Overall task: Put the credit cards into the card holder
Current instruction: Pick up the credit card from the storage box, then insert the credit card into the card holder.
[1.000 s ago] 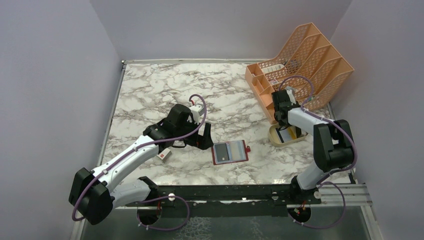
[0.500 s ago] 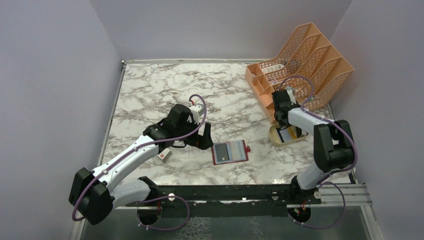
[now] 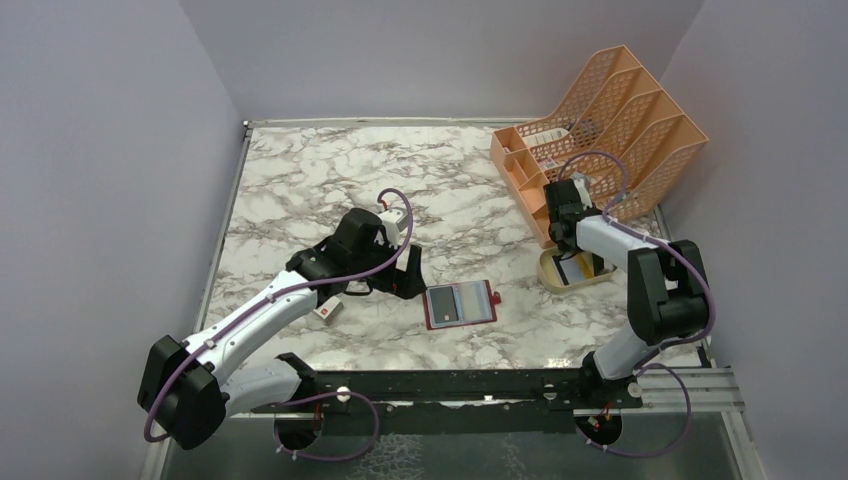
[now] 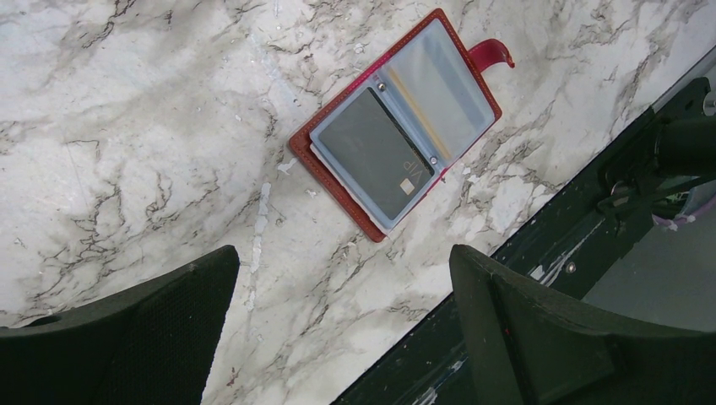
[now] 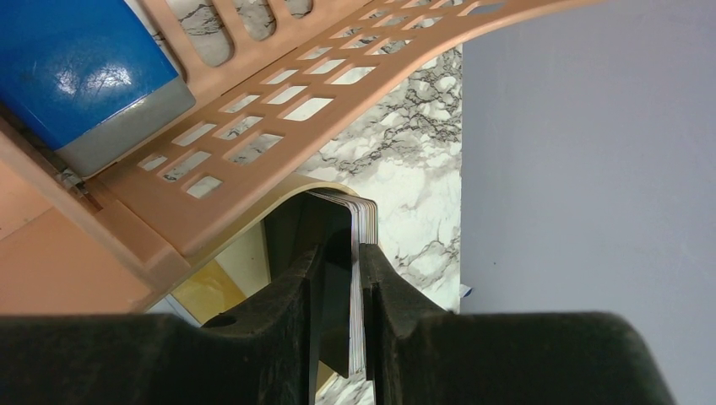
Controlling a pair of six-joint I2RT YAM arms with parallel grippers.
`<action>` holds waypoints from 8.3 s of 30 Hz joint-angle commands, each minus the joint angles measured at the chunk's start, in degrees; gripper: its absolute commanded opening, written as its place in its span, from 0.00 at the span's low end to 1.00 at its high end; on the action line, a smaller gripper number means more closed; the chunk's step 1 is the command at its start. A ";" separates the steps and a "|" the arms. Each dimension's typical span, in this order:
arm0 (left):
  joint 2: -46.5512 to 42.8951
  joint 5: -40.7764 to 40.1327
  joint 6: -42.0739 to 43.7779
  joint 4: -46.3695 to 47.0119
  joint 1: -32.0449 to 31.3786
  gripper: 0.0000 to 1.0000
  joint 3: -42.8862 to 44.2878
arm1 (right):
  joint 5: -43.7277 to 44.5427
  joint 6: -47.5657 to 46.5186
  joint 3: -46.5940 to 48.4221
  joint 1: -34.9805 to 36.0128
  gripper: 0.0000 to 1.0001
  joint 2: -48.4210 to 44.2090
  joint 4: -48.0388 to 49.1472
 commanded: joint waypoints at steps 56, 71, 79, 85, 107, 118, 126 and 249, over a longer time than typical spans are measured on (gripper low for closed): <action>-1.41 13.77 -35.19 35.82 0.56 0.55 -6.47 | -87.85 48.81 -10.90 0.24 0.01 -40.52 17.85; 2.49 14.16 -47.87 50.75 0.43 0.38 -9.84 | -89.43 73.05 -24.76 0.47 0.01 -43.49 45.85; 5.59 15.63 -49.58 54.76 0.37 0.38 -9.43 | -88.94 76.79 -24.27 1.65 0.01 -40.03 50.96; 6.50 16.36 -50.54 57.93 0.24 0.38 -8.01 | -87.65 76.30 -23.33 3.71 0.01 -38.43 51.35; 9.35 16.67 -52.37 62.70 0.03 0.08 -8.16 | -87.27 77.38 -26.13 8.16 0.01 -33.49 57.55; 8.48 15.71 -51.07 62.81 0.02 0.00 -10.65 | -85.31 68.33 -23.82 8.77 0.21 -35.25 45.98; 8.83 15.22 -47.67 59.87 0.38 0.00 -14.65 | -77.75 52.73 -20.17 8.77 0.52 -37.94 26.96; 28.68 13.81 -30.19 38.74 0.83 0.00 -9.69 | -56.95 32.54 -16.99 23.01 0.18 -15.01 5.99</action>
